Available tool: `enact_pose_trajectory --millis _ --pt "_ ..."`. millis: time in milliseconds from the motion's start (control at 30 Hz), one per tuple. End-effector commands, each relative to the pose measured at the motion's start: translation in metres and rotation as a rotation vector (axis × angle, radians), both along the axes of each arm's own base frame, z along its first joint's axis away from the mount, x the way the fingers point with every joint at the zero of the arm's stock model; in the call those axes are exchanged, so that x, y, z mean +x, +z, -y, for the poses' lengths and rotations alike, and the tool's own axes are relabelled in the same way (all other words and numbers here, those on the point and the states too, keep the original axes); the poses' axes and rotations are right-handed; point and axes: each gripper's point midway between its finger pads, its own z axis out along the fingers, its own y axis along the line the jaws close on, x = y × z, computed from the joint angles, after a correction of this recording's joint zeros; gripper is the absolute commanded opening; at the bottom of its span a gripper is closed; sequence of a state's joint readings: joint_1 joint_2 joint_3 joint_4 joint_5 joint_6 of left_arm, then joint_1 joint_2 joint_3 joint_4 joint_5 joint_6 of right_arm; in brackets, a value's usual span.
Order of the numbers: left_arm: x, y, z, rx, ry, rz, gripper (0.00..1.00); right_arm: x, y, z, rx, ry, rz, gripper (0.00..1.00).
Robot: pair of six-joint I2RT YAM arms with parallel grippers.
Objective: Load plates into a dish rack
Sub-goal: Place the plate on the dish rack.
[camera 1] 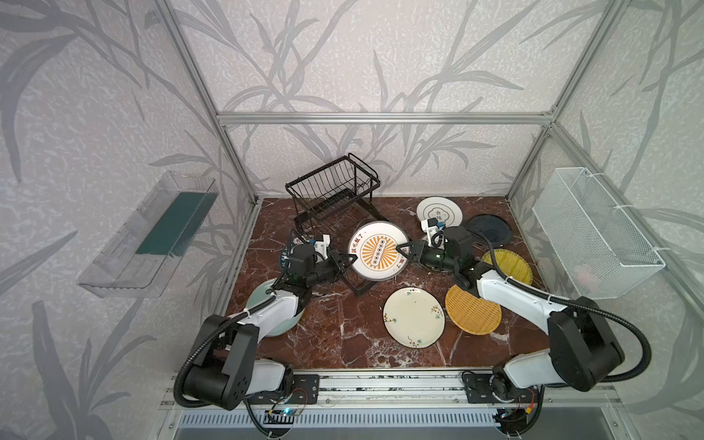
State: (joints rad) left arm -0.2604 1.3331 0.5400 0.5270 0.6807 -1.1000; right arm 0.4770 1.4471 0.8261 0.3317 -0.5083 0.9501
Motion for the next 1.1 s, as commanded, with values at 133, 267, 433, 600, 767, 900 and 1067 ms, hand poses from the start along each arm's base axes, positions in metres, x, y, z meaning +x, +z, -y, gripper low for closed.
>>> enact_pose_trajectory --millis 133,267,433,600,767,900,1067 --pt "0.003 0.017 0.0 0.052 -0.015 0.096 0.0 0.007 -0.002 0.003 0.013 -0.058 -0.005 0.21" --pt "0.003 0.015 0.001 0.062 -0.019 0.098 0.0 0.005 -0.008 0.004 0.008 -0.065 -0.019 0.11" --pt "0.006 0.016 0.003 0.055 -0.026 0.101 0.0 0.004 -0.006 0.004 0.008 -0.073 -0.009 0.02" --pt "0.002 0.024 -0.002 0.065 -0.013 0.106 0.55 0.007 0.004 0.016 -0.045 -0.129 0.042 0.0" --pt "-0.007 0.048 -0.023 0.149 0.058 0.169 0.99 0.01 0.027 0.04 -0.177 -0.216 0.132 0.0" --pt "-0.022 0.077 -0.047 0.274 0.085 0.217 0.99 0.011 0.057 0.069 -0.288 -0.319 0.238 0.0" --pt "-0.039 0.116 -0.076 0.352 0.136 0.317 0.99 0.012 0.118 0.089 -0.354 -0.398 0.421 0.0"
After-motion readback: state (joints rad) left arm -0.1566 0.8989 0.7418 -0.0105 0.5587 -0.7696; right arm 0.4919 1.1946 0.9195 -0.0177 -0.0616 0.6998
